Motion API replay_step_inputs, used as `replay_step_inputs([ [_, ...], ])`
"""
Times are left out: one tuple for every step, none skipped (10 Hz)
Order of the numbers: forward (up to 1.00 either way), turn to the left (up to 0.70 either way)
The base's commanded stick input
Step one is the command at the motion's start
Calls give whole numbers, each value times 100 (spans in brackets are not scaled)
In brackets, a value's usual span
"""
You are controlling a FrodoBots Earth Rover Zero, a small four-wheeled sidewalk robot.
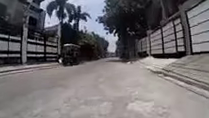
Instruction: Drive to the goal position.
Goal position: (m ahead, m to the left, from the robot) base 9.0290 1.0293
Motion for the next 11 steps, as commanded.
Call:
replay_step_inputs([
  [100, 0],
  [100, 0],
  [100, -4],
  [100, -26],
  [100, -38],
  [100, -26],
  [100, 0],
  [100, 0],
  [100, 0],
  [100, 0],
  [100, 0],
])
